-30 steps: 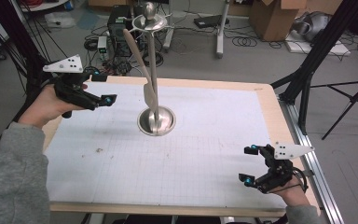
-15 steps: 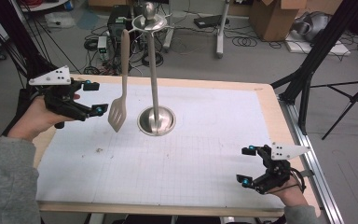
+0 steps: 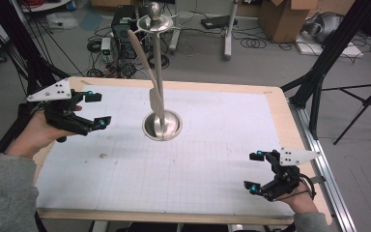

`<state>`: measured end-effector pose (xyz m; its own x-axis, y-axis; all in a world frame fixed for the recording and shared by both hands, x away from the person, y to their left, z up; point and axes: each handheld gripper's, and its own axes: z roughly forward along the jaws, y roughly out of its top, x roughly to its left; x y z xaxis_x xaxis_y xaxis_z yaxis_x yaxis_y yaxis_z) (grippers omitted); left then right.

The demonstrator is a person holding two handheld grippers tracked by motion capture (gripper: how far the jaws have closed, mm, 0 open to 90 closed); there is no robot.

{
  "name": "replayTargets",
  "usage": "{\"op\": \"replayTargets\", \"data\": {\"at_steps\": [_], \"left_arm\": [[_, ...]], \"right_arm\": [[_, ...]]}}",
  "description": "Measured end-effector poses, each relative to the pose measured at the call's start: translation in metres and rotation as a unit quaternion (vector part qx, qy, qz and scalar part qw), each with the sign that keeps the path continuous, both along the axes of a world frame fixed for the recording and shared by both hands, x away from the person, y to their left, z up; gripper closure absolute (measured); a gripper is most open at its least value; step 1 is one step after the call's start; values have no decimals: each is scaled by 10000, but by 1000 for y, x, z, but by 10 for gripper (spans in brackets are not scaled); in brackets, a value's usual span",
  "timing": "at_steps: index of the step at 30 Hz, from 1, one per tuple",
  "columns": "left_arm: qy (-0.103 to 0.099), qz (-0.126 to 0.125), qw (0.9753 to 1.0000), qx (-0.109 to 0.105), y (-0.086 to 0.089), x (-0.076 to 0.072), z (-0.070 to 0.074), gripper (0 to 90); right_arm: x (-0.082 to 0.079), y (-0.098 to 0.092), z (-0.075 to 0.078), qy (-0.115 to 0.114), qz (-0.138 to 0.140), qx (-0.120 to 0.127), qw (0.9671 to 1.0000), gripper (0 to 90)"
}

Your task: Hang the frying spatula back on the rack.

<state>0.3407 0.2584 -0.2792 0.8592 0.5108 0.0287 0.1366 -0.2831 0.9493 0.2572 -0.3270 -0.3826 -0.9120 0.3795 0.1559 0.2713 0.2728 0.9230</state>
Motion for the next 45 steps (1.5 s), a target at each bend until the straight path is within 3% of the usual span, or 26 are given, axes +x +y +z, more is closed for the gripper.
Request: {"op": "replayTargets", "data": {"at_steps": [12,23,29,45], "left_arm": [[-28,157,9998,-81,8,-12,-11,118],[-87,174,9993,-308,7,-24,-20,118],[-101,233,9985,-482,10,-30,-29,118],[-168,327,9973,-637,22,-45,-54,118]], "right_arm": [[0,5,3,-20,35,-22,10000,5],[3,7,4,-63,35,2,10000,5],[4,8,5,-131,17,31,9999,5],[5,8,7,-215,-28,142,9997,5]]}}
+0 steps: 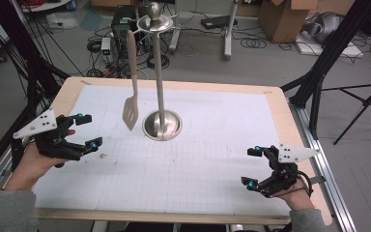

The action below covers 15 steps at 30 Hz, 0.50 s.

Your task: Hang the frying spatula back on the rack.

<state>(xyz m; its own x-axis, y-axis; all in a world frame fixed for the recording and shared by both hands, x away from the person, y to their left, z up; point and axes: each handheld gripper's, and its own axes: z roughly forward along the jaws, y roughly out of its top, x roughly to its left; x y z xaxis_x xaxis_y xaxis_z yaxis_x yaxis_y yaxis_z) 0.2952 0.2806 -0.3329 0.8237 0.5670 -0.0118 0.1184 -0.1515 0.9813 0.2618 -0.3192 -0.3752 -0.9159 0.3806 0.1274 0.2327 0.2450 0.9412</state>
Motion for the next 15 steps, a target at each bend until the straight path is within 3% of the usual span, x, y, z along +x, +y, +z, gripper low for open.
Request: {"op": "replayTargets", "data": {"at_steps": [15], "left_arm": [[35,74,10000,-36,4,-5,-18,118]], "right_arm": [[1,0,0,-10,-27,7,10000,5]]}}
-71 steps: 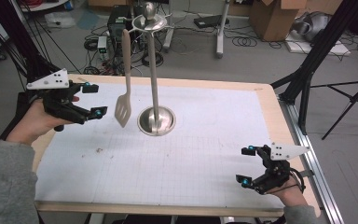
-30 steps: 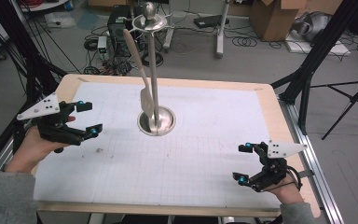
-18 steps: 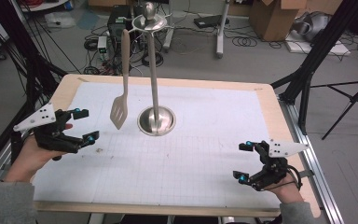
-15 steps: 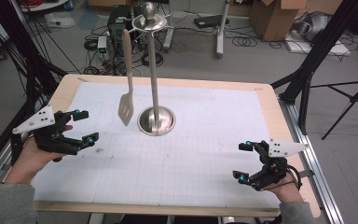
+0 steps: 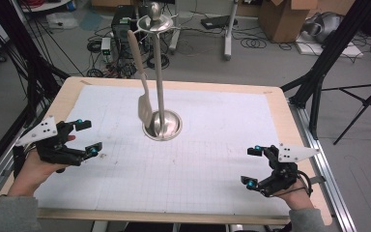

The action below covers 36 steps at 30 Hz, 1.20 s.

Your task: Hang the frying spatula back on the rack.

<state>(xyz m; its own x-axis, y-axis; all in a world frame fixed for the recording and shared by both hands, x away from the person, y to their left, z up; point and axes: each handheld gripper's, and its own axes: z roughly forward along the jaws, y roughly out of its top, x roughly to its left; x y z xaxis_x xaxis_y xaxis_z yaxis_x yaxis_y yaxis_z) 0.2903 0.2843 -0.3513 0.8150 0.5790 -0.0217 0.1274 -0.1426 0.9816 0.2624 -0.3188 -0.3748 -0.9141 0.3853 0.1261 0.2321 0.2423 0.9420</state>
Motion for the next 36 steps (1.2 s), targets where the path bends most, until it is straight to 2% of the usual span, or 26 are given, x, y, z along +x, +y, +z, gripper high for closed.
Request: {"op": "replayTargets", "data": {"at_steps": [8,24,36], "left_arm": [[40,44,9999,81,3,-1,-9,118],[100,129,9998,84,11,-6,-23,118],[134,314,9994,89,21,-12,-33,118]], "right_arm": [[0,0,0,-2,2,-8,10000,5],[1,1,-2,38,7,-53,10000,5],[2,2,-2,4,-57,-70,10000,5]]}}
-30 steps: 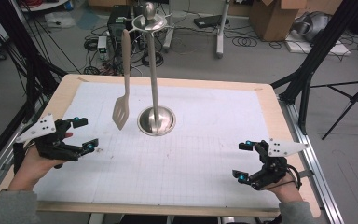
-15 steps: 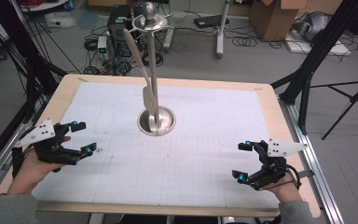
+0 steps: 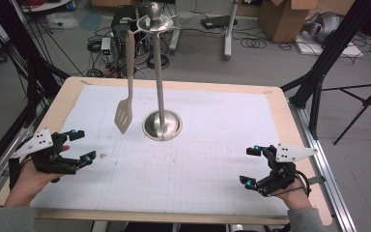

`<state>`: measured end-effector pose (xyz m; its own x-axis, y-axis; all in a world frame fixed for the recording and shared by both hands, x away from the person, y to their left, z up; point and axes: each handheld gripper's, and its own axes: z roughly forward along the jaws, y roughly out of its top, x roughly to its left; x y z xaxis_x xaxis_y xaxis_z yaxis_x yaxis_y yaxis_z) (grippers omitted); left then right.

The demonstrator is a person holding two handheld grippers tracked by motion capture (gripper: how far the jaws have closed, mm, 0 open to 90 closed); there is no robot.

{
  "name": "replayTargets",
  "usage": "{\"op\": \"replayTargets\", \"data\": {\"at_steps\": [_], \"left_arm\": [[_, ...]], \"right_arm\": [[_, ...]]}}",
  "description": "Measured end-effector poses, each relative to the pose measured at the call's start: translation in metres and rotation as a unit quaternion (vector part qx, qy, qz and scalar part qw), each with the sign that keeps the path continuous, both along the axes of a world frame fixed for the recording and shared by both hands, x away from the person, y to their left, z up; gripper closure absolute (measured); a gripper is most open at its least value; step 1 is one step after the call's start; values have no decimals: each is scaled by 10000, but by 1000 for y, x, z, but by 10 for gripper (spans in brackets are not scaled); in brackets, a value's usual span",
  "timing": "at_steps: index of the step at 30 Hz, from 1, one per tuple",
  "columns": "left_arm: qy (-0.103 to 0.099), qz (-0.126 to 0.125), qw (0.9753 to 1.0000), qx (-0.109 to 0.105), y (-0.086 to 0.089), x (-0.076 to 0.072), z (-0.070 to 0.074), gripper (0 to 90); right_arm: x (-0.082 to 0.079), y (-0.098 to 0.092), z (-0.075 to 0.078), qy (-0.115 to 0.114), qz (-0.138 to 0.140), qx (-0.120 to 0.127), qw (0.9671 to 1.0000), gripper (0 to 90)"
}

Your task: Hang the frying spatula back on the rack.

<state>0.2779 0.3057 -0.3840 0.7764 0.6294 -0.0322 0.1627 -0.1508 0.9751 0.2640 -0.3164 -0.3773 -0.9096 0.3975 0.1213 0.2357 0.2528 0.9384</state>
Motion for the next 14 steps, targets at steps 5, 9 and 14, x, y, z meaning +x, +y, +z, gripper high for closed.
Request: {"op": "replayTargets", "data": {"at_steps": [5,9,14], "left_arm": [[26,99,9999,101,-1,-3,-6,118],[-2,168,9998,108,-1,-7,-9,118],[-15,332,9994,13,2,-8,-13,118]], "right_arm": [[1,-2,0,-29,-100,35,9999,5],[2,-1,0,-87,-139,25,9999,4],[3,0,-4,-17,-181,34,9998,4]]}}
